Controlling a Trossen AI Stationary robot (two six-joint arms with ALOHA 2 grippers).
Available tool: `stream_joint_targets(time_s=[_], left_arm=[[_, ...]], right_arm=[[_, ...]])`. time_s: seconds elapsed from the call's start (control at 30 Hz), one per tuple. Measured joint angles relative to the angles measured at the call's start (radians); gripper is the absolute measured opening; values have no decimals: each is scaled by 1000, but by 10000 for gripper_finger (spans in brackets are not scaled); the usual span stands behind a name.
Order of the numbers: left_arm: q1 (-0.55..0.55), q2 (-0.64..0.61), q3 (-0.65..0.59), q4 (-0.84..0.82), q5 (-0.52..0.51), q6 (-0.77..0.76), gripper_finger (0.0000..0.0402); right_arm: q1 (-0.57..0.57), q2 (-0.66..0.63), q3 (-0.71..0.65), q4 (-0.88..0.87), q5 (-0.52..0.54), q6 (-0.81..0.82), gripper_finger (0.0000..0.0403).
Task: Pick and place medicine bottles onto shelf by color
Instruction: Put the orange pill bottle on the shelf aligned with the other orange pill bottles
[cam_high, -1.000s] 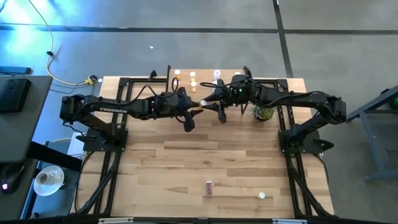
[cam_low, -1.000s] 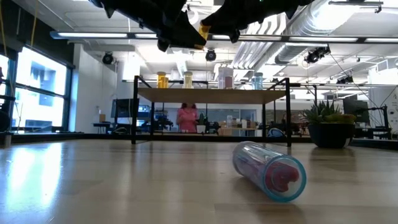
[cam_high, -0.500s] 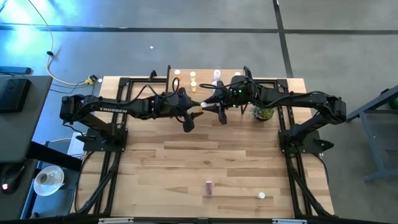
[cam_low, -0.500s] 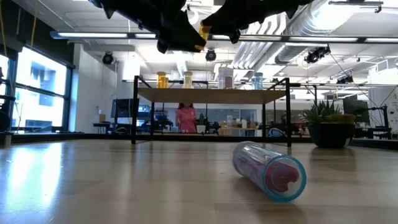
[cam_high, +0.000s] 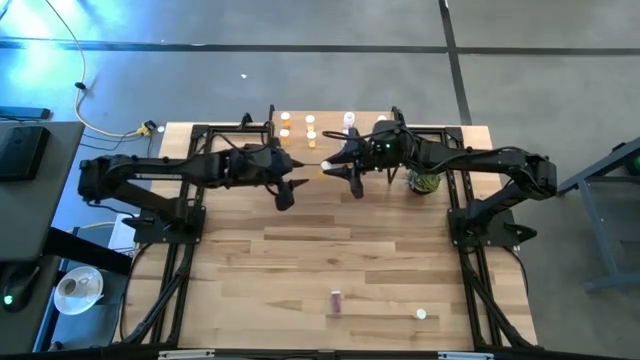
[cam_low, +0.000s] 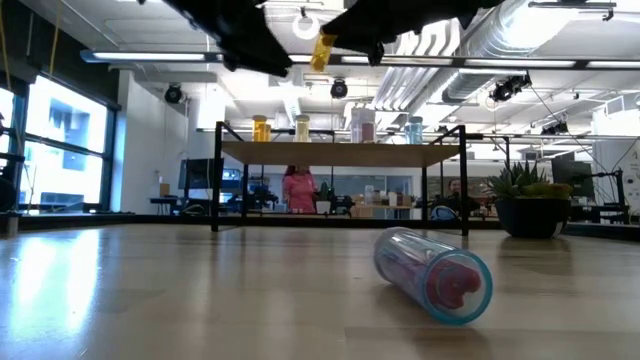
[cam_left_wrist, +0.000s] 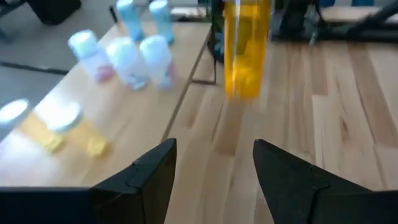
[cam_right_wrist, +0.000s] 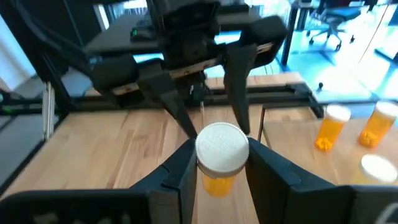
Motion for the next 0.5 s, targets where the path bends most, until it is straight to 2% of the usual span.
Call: stream_joint_targets(time_s=[0.1,0.2,0.37,0.5], left_arm=[[-2,-60,-1,-77,-21,-1,202],[-3,-123,-54,-93,-33,-24,202],[-3,-213,-232,71,-33,-121,201],[-3,-238,-359,204,-29,-184,201]], right_arm=[[0,1,0,56,0,17,105],[-1,2,0,90,1,16,106],[-3,2,3,129,52,12,106],[-8,25,62,103,56,-11,107]])
